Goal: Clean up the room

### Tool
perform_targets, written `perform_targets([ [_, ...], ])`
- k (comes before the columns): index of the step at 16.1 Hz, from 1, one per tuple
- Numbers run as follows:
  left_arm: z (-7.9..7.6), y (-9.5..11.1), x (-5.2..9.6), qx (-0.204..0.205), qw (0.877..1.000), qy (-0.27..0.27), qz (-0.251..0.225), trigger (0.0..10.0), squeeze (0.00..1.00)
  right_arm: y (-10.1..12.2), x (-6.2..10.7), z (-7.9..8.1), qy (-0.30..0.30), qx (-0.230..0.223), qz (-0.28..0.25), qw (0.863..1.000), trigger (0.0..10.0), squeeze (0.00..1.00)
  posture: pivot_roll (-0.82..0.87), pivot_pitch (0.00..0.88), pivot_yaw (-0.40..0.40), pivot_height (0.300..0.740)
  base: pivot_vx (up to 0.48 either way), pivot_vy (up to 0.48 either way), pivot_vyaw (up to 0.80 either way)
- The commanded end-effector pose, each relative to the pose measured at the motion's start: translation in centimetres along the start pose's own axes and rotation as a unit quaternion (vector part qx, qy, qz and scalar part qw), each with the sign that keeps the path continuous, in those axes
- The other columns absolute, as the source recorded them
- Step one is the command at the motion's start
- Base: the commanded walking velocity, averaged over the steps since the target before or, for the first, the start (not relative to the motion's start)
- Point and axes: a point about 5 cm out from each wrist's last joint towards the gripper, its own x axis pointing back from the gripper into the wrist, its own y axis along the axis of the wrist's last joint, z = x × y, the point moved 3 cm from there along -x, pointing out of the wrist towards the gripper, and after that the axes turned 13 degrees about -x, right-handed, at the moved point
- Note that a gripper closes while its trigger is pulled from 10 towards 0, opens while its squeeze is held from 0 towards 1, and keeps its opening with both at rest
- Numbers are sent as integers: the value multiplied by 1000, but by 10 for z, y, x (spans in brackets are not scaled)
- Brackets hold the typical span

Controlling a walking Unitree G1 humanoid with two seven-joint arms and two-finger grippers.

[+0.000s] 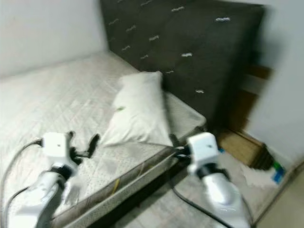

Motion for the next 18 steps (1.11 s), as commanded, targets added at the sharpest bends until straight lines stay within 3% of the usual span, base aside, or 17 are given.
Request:
perform_targets([
  [1,-1,5,-2,-5,1000,-1,-9,10000,0,-2,5,-7,-9,5,5,1000,10000,0,-129,0,1,740,0,0,763],
  [6,-2,5,-1,6,1000,-8,-13,10000,0,-4,4,-5,-4,6,7,1000,10000,0,-125,0,2,740,0,0,765],
  [12,-7,10,-1,-11,999,-23,-28,10000,0,-6,4,-3,3,5,8,1000,10000,0,-121,0,5,740,0,0,765],
  [15,-1,16,2,-11,999,1,-36,10000,0,-5,3,-3,6,6,6,1000,10000,0,-117,0,1,740,0,0,767],
  [18,-1,13,3,-8,999,-11,-34,10000,0,-6,2,-2,7,6,7,1000,10000,0,-119,0,3,740,0,0,765],
])
